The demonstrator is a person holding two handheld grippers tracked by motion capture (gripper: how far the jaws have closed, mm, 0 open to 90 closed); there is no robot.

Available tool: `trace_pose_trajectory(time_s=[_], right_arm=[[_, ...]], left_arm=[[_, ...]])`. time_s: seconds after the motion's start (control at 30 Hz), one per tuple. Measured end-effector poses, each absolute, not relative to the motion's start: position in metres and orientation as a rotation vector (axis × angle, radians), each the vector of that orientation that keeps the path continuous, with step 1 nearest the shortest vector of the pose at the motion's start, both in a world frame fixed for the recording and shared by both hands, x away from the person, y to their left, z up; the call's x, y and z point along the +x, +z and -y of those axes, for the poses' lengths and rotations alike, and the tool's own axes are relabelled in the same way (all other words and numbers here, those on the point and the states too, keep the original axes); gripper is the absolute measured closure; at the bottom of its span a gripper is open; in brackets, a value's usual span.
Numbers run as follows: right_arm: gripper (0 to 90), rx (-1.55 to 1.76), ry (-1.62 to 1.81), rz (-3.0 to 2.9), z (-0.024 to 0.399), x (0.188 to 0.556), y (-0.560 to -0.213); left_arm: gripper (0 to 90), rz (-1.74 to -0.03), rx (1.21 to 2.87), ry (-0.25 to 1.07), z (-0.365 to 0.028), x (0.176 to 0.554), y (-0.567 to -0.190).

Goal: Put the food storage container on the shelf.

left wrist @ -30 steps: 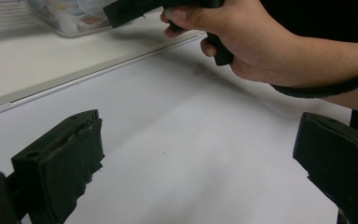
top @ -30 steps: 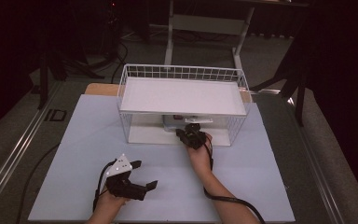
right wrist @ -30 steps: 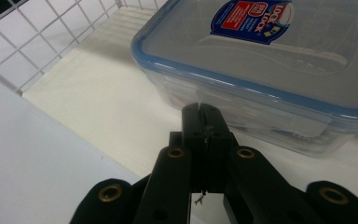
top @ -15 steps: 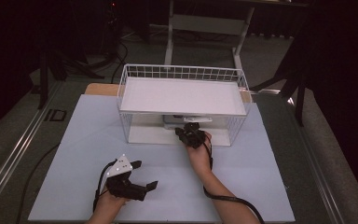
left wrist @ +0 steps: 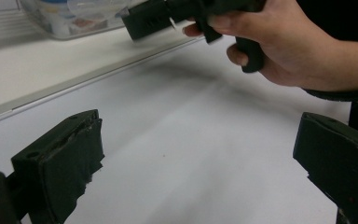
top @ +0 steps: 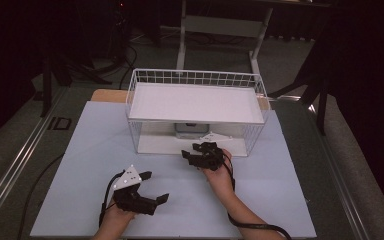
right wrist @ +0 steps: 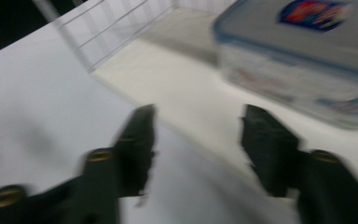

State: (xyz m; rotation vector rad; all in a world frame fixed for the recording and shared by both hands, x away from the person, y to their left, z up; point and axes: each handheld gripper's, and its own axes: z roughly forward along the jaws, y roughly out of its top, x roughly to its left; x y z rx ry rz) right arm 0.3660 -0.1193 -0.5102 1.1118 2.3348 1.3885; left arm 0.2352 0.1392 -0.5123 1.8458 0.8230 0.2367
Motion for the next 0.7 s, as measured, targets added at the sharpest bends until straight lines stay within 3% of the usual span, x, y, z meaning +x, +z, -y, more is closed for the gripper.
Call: trace_pose_trajectory(time_s=[0.07, 0.27, 0.7], right_arm=[[25.6, 1.091, 1.414, -2.361, 0.121, 0.362, -0.510], [14.0, 1.026, 1.433, -2.353, 0.127, 0.348, -0.507], [13.8, 0.960, 1.429, -2.312, 0.145, 0.325, -0.495]], left_arm=[[2.5, -0.821, 1.845, 0.236, -0.139, 0.235, -0.512], [2.5, -0.821, 1.837, 0.237, -0.140, 0.235, -0.510], [2.5, -0.777, 1.833, 0.255, -0.138, 0.235, -0.497]])
